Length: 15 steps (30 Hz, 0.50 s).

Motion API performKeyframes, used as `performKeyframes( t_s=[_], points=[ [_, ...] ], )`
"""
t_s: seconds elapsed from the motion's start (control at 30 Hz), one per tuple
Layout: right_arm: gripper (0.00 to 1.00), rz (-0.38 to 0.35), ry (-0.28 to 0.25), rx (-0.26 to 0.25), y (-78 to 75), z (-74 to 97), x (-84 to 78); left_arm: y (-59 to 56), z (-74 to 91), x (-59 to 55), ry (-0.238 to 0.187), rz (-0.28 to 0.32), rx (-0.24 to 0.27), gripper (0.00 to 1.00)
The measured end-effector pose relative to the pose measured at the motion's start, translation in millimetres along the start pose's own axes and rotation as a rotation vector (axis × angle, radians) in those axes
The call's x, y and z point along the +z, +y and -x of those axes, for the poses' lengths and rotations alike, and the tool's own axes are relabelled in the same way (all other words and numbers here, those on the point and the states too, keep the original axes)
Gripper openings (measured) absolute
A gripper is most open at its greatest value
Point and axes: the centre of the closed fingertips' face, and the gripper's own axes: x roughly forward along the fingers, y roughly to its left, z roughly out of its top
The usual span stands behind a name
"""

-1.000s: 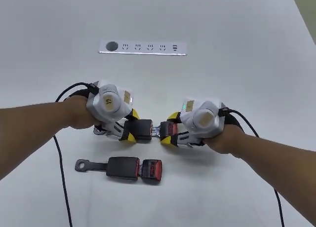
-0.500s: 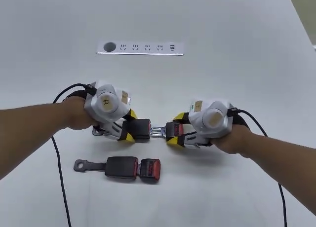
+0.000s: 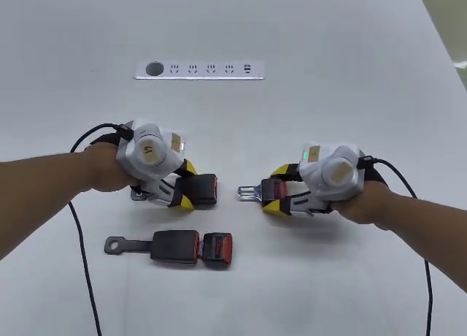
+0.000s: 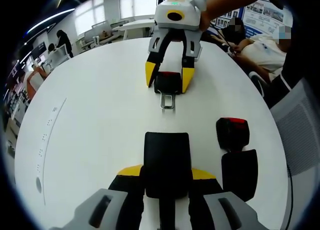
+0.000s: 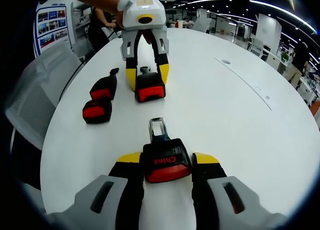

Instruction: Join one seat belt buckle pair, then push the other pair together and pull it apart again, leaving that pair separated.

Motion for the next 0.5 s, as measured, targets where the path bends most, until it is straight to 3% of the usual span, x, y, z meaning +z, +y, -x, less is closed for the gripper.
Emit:
performKeyframes(
  t_s=[0.5],
  points=[
    [0.35, -0.024, 0.007, -0.020, -8.7, 22.8, -20.3, -2.0, 0.6, 2.4, 0.002, -0.004, -0.004, 0.34]
  ],
)
